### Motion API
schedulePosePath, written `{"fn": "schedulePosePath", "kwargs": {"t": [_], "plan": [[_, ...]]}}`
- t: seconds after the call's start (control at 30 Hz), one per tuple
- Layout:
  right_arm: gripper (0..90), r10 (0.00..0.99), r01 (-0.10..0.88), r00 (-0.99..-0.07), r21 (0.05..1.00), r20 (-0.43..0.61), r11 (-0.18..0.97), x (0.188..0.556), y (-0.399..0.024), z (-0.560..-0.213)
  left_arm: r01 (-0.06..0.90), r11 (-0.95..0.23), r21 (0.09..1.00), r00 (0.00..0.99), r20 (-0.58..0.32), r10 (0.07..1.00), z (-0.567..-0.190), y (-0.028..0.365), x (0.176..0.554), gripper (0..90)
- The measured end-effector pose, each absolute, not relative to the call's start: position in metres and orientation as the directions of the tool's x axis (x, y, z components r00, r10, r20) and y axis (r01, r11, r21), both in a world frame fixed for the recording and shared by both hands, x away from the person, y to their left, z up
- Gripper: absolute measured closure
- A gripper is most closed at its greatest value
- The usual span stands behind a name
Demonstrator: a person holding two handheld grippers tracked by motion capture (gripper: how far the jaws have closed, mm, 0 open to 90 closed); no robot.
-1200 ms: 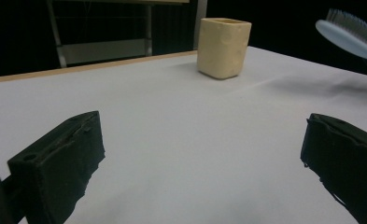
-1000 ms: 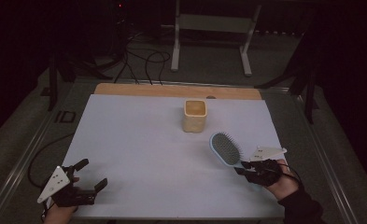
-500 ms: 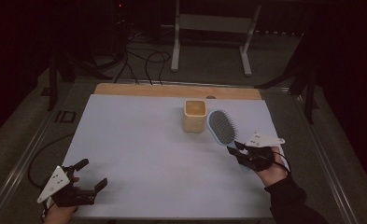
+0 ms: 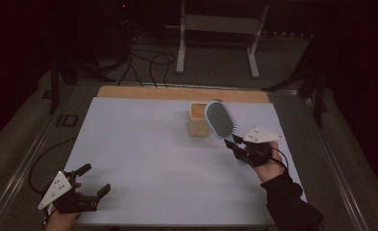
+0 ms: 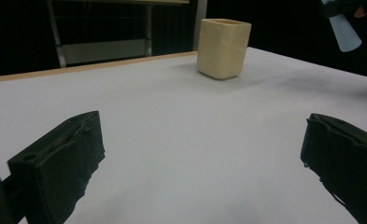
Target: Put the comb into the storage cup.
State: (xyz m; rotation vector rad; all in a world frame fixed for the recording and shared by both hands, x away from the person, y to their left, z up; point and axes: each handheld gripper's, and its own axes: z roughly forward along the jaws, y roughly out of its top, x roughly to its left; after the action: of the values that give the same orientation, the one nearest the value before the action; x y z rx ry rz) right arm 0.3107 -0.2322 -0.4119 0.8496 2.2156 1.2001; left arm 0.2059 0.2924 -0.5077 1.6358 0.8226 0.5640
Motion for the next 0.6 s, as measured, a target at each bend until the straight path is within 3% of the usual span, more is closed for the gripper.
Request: {"fn": "schedulePosePath", "kwargs": {"t": [0.6], "plan": [[70.3, 0.747, 0.227, -0.655, 0.915, -0.111, 0.334, 0.348, -0.211, -0.382, 0.213, -0.093, 0.973, 0.639, -0.067, 0.766, -0.507, 0.293, 0.205, 0.0]]}}
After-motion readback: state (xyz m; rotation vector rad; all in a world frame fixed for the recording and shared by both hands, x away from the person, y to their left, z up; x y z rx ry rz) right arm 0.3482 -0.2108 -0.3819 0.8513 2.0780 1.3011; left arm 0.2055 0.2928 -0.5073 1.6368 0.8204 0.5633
